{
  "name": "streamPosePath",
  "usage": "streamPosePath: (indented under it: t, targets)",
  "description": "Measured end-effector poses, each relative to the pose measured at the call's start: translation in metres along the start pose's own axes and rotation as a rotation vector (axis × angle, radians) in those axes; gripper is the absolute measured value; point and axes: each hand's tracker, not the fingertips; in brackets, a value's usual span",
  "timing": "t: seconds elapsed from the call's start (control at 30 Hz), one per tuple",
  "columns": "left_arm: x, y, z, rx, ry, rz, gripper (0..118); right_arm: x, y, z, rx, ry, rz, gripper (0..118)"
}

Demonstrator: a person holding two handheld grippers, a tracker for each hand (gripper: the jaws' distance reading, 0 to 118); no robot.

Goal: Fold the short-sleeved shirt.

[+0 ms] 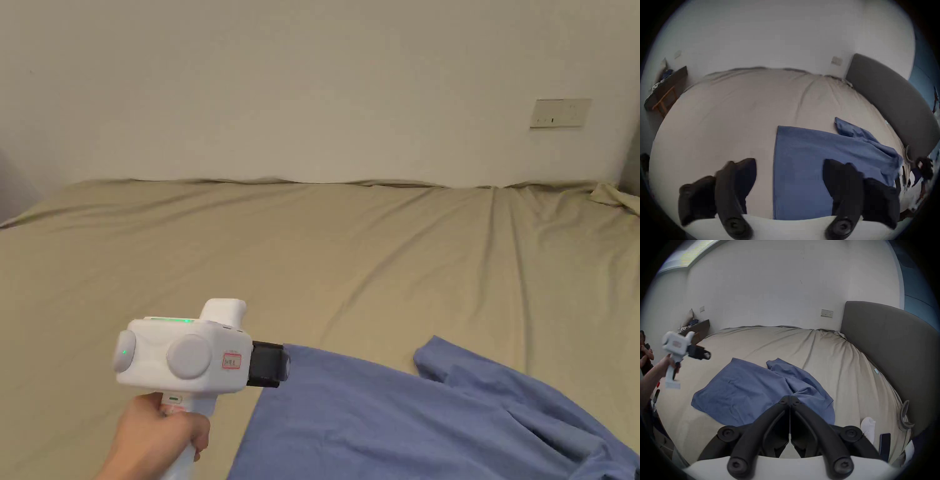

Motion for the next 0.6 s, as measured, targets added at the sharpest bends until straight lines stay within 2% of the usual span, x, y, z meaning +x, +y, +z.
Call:
streamPosePath:
  t: [0.13, 0.3, 0.37, 0.4, 0.47, 0.5, 0.53, 0.57, 0.6]
  targets:
    - [-0.004, 0.041, -0.079, -0.111, 0.013, 0.066, 92, 0.013, -0.005, 0.001, -0.032, -0.02, -0.011, 3]
    - [0.0, 0.048, -0.158, -0.178, 0.033, 0.01, 92, 0.031, -0.013, 0.001, -0.075, -0.067, -0.055, 3]
    - [-0.001, 0.047, -0.178, -0.225, 0.099, 0.053, 92, 0.038, -0.013, 0.003, -0.085, -0.062, -0.076, 3]
    - [-0.002, 0.045, -0.182, -0.228, 0.078, 0.061, 93, 0.042, -0.012, 0.003, -0.09, -0.053, -0.083, 3]
    - [0.005, 0.043, -0.169, -0.126, 0.088, 0.017, 89, 0.047, -0.007, -0.001, -0.124, -0.026, -0.089, 4]
    - [0.004, 0.041, -0.166, -0.13, 0.095, 0.027, 60, 0.049, -0.005, -0.006, -0.14, -0.01, -0.096, 20]
    - [0.003, 0.041, -0.166, -0.137, 0.113, 0.034, 18, 0.051, -0.004, -0.013, -0.138, 0.011, -0.108, 50]
    - [0.0, 0.04, -0.166, -0.143, 0.142, 0.052, 0, 0.052, -0.001, -0.021, -0.143, 0.042, -0.117, 91]
    - [0.003, 0.035, -0.157, -0.129, 0.103, 0.087, 0, 0.052, 0.0, -0.03, -0.163, 0.055, -0.128, 118]
